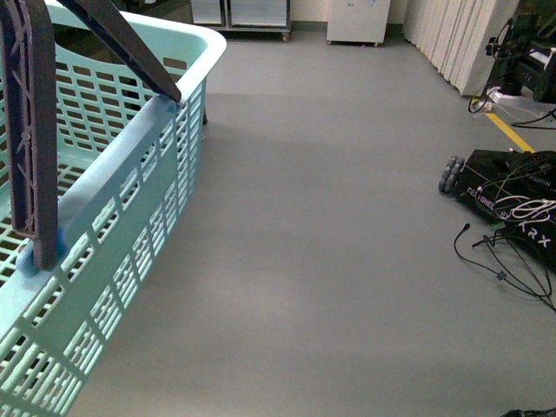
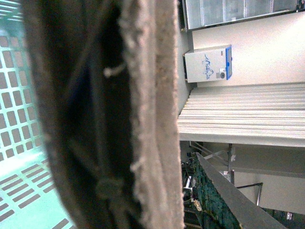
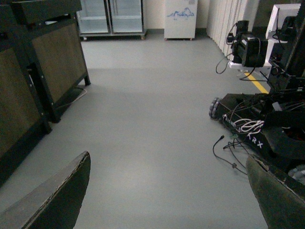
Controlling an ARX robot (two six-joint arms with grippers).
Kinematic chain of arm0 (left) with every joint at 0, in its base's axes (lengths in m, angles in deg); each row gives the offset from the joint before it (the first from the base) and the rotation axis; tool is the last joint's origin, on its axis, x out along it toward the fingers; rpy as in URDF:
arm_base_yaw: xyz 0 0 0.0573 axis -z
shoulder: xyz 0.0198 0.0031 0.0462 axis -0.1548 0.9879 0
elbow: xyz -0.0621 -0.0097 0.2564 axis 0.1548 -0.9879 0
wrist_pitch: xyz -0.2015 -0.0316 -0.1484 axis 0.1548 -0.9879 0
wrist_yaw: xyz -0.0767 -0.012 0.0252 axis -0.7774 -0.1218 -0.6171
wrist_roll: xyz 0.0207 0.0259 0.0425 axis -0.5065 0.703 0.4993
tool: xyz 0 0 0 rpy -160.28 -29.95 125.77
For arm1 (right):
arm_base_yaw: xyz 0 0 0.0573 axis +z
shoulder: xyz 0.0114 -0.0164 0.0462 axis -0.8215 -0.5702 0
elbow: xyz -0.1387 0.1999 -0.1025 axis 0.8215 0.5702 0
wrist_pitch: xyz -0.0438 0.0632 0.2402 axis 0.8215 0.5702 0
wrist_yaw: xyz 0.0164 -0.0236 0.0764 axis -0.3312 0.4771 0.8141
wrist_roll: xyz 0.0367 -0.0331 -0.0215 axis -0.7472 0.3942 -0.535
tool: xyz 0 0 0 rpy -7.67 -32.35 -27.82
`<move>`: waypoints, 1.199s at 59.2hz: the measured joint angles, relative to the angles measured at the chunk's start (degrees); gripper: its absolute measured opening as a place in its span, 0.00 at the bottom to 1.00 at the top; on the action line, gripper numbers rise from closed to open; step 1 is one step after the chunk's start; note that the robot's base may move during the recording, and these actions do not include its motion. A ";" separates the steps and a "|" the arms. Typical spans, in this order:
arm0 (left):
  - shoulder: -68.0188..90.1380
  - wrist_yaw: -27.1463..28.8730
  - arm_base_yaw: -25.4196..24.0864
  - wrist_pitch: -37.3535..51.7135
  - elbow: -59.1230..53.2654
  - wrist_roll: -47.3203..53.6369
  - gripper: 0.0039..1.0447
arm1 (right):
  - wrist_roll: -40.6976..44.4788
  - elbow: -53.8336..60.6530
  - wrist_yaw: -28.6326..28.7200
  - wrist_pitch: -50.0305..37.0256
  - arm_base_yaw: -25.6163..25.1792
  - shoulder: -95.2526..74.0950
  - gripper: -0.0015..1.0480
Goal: Pick lemon and mango into basket
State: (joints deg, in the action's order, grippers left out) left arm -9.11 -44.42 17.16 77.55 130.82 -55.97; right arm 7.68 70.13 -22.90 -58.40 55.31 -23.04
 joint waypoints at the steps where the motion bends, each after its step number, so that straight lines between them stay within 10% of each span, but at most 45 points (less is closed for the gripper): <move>1: 0.00 -0.02 0.00 0.00 0.00 0.00 0.26 | 0.00 0.00 0.00 0.00 0.00 0.00 0.92; 71: 0.00 -0.02 0.00 0.00 0.00 0.00 0.25 | 0.00 0.00 0.02 0.00 0.00 0.00 0.92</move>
State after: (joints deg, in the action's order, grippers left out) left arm -9.11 -44.44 17.16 77.55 130.82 -55.97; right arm 7.68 70.13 -22.88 -58.40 55.31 -23.04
